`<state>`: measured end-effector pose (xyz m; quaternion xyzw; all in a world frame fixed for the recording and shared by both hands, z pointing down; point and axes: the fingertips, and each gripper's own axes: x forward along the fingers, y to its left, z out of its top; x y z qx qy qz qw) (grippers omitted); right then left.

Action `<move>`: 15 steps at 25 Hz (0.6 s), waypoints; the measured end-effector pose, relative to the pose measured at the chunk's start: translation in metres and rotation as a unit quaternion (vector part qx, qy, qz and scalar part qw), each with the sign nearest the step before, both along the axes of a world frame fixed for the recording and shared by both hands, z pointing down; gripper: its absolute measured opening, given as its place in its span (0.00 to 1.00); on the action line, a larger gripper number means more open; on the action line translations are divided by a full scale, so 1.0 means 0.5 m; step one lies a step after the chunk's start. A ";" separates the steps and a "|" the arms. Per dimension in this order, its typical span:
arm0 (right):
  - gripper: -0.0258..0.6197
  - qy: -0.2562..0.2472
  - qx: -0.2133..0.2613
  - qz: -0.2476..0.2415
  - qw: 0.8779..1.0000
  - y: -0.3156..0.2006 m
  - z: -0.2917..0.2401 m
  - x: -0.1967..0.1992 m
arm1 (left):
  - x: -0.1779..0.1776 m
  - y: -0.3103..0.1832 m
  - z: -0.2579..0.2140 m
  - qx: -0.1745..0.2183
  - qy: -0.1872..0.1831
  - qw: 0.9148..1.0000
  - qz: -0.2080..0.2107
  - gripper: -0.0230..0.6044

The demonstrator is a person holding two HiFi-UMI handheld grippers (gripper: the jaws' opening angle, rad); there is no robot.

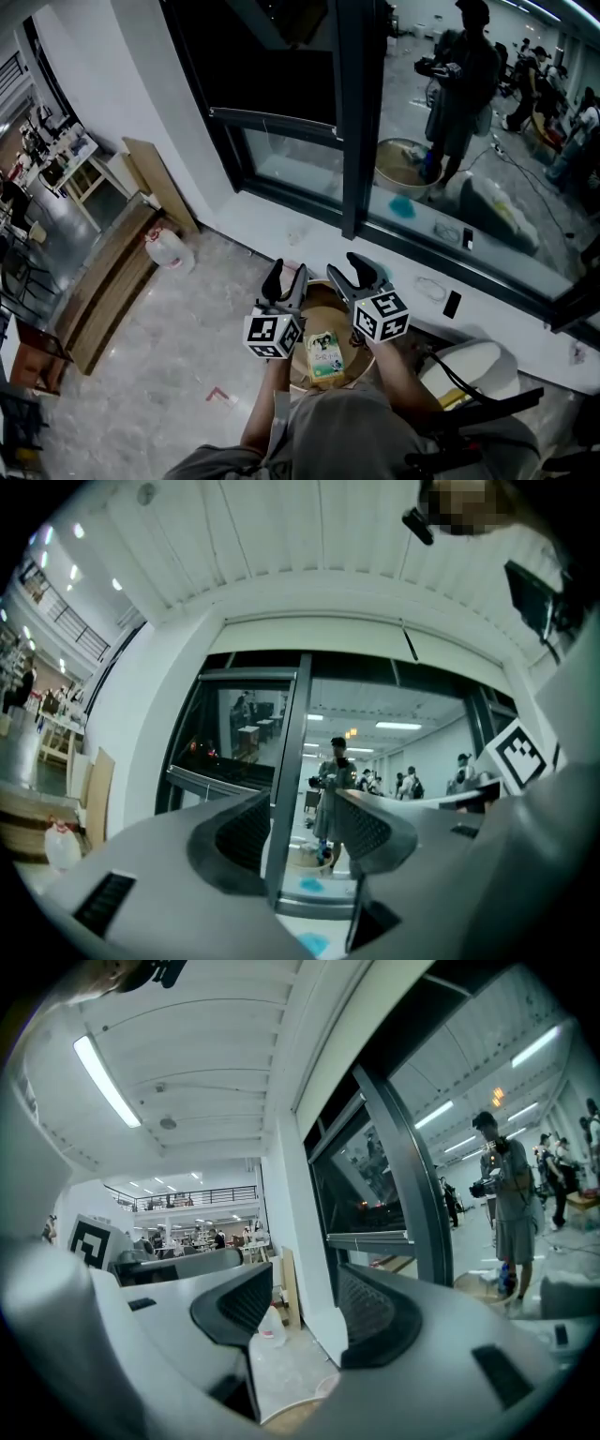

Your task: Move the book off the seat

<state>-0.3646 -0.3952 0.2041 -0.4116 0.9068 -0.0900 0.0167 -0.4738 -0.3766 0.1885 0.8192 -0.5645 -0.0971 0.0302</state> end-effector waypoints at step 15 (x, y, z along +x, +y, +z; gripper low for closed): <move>0.38 0.008 -0.002 0.008 1.000 0.024 0.007 -0.002 | -0.023 0.019 0.015 -0.005 0.007 1.000 0.005 0.39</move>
